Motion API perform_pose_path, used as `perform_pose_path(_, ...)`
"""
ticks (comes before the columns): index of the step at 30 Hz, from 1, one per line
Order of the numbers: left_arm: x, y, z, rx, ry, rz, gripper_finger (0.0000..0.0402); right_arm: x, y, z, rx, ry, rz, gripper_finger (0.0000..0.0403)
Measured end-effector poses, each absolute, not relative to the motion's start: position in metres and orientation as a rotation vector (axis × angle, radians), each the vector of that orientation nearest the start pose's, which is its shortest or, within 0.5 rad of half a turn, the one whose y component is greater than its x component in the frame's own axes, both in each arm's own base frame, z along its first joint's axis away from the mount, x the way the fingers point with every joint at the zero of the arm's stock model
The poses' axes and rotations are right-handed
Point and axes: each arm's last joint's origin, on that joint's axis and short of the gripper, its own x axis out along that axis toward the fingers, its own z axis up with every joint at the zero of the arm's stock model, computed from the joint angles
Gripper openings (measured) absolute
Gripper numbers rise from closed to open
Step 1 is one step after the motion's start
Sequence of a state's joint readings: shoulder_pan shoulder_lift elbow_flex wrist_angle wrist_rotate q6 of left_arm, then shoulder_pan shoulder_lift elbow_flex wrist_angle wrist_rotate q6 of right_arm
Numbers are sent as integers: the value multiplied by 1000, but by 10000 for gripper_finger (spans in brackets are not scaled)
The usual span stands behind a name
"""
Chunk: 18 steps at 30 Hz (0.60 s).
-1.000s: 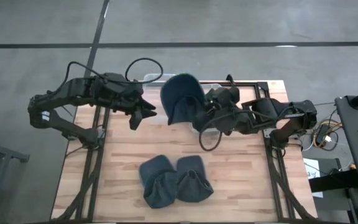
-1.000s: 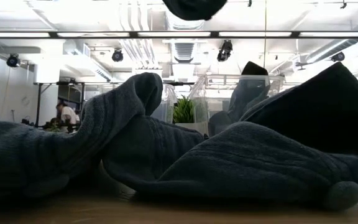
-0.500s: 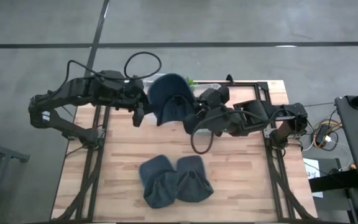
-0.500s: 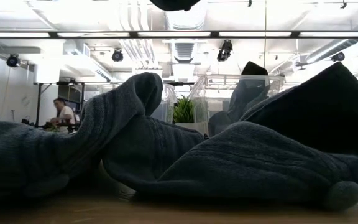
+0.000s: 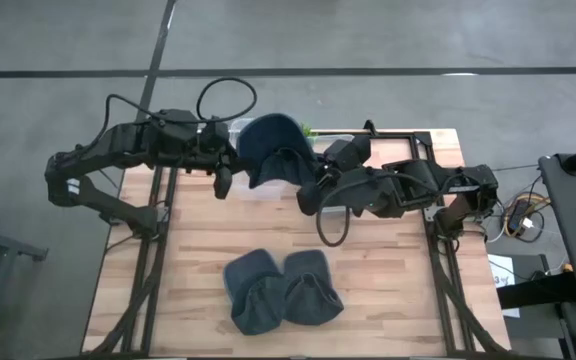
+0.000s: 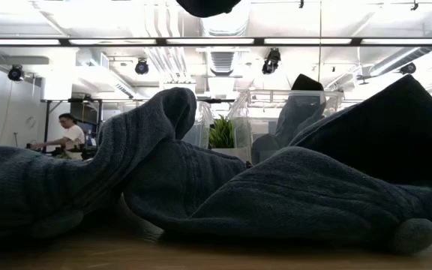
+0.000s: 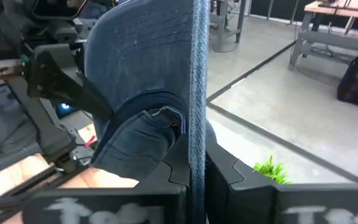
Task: Pick & Place hat
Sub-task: Put the right blue cap into the left transparent bin
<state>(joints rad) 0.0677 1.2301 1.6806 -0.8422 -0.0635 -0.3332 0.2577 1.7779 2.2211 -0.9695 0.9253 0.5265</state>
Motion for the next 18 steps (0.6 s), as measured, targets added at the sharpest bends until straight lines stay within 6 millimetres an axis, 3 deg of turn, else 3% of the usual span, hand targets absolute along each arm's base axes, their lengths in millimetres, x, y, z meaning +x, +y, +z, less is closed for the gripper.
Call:
perform_pose_path(8,205,21,478,-330,369,202,6,338,62,478,150,290,-726,34)
perform_pose_path(18,192,21,479,-345,386,217,5,335,42,475,163,338,-771,206)
